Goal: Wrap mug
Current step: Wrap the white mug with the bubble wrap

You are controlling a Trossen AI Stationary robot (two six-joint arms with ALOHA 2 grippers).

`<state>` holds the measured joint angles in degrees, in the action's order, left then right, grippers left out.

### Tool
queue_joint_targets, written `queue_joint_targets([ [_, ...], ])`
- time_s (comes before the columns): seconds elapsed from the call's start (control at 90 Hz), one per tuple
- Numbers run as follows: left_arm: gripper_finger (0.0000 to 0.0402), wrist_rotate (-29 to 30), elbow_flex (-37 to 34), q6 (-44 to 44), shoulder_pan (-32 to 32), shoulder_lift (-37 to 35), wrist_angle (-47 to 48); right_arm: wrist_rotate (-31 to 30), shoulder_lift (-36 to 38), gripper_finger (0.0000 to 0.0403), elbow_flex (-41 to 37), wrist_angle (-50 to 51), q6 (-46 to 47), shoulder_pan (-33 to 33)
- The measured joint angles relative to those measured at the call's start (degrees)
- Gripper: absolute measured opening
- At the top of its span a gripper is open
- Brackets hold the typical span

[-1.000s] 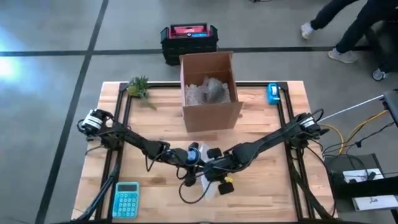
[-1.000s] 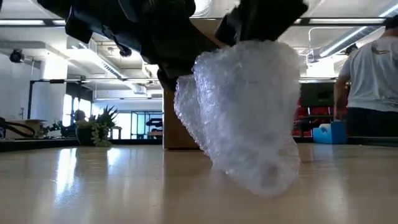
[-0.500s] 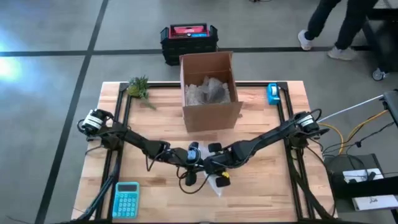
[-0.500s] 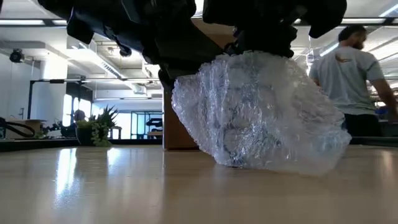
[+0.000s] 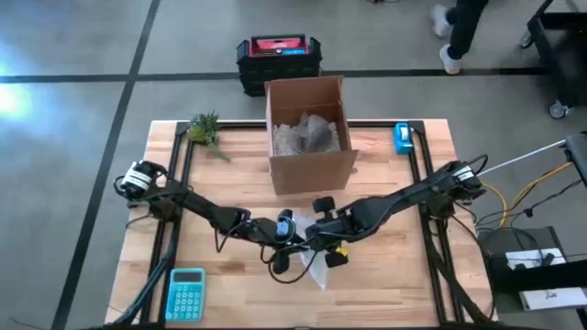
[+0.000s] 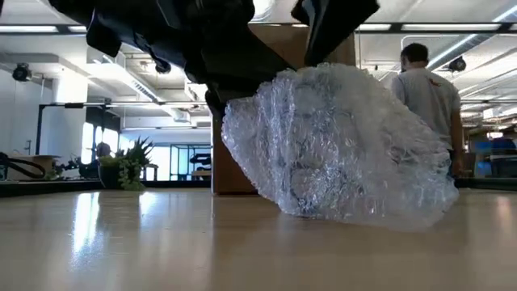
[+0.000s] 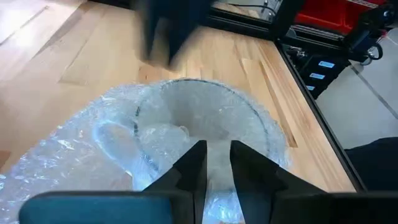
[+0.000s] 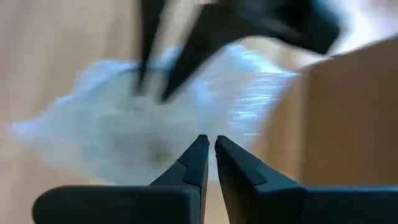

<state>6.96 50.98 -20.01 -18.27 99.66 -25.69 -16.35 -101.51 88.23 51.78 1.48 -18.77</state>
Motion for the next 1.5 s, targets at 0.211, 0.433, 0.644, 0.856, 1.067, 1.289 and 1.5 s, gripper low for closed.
queue_joint_targets([
  [0.211,0.0059,0.00,0.00,0.00,-0.01,0.00,-0.02,1.40,-2.61,0.0018,-2.30,-3.91,-0.79,0.15],
  [0.433,0.0059,-0.02,0.00,0.01,0.01,0.00,0.02,4.06,-3.45,0.0018,-4.89,-7.70,-0.36,-1.77],
  [0.644,0.0059,0.04,0.00,0.02,0.01,0.00,-0.27,4.57,-4.81,0.0018,-8.74,-13.85,0.00,-1.91],
  [0.856,0.0059,-0.33,0.65,0.05,-0.03,-0.69,1.54,4.25,-6.65,0.0018,-10.57,-17.02,0.50,-1.66],
  [1.067,0.0059,2.03,9.41,1.44,-0.62,-6.68,27.58,4.41,-6.10,0.0018,-10.74,-18.31,0.80,-2.06],
  [1.289,0.0059,19.10,10.72,-5.50,-1.78,-8.20,51.36,4.58,-6.08,0.0018,-10.78,-18.28,0.43,-2.09],
  [1.5,0.0059,17.31,5.75,0.66,-1.91,-6.16,32.56,4.36,-6.08,0.0018,-10.83,-18.41,0.17,-2.09],
])
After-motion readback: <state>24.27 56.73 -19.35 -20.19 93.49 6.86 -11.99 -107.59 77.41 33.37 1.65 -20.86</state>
